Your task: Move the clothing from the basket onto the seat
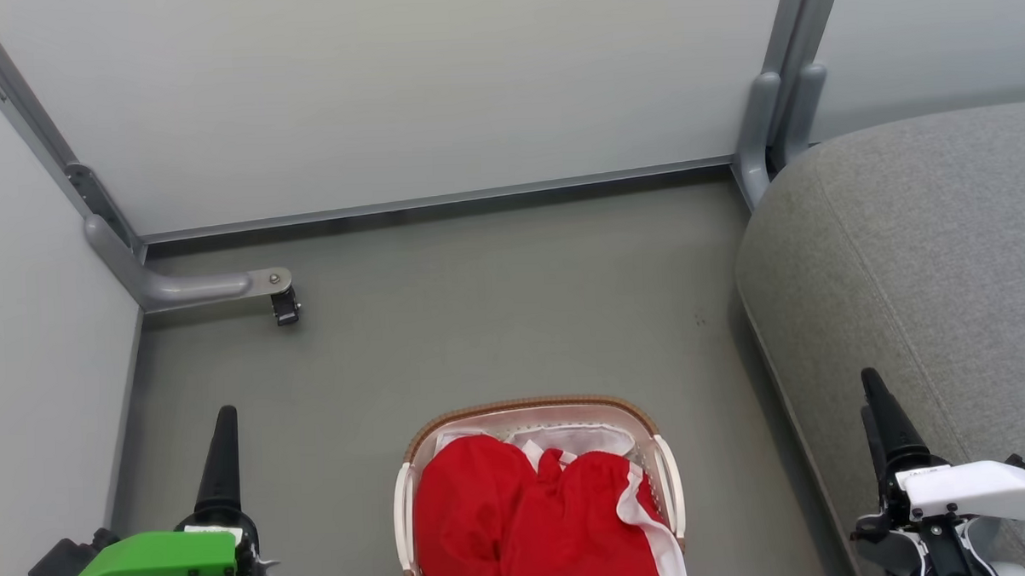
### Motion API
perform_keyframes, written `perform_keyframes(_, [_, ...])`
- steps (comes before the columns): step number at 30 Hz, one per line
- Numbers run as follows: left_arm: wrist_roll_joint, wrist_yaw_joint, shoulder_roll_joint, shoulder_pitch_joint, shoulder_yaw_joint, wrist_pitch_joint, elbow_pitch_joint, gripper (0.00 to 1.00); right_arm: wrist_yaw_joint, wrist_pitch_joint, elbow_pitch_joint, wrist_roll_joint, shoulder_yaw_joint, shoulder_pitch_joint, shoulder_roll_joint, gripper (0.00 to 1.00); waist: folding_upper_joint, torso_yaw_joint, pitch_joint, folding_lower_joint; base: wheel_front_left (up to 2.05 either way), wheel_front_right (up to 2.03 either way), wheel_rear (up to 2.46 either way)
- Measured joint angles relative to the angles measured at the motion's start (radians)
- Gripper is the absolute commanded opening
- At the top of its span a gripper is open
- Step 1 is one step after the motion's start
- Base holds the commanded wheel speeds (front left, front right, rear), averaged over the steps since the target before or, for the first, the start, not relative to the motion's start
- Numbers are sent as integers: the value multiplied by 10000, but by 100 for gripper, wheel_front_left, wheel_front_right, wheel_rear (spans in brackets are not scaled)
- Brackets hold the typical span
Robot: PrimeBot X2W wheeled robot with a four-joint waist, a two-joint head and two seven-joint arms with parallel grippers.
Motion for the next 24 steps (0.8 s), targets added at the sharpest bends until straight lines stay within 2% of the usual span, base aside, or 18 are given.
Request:
perform_keyframes(8, [1697,58,4,100,-121,-284,-307,100,0,-297,-447,-2013,27,30,-21,100,0,19,24,0,0,0,0])
perform_keyframes(14, [3053,301,8,150,-382,-512,-539,100,0,-522,-832,-3691,232,164,-44,100,0,28,28,0,0,0,0])
perform_keyframes(24, [5093,709,19,344,-865,-832,-569,100,0,-838,-878,-5455,403,328,-63,100,0,87,18,0,0,0,0])
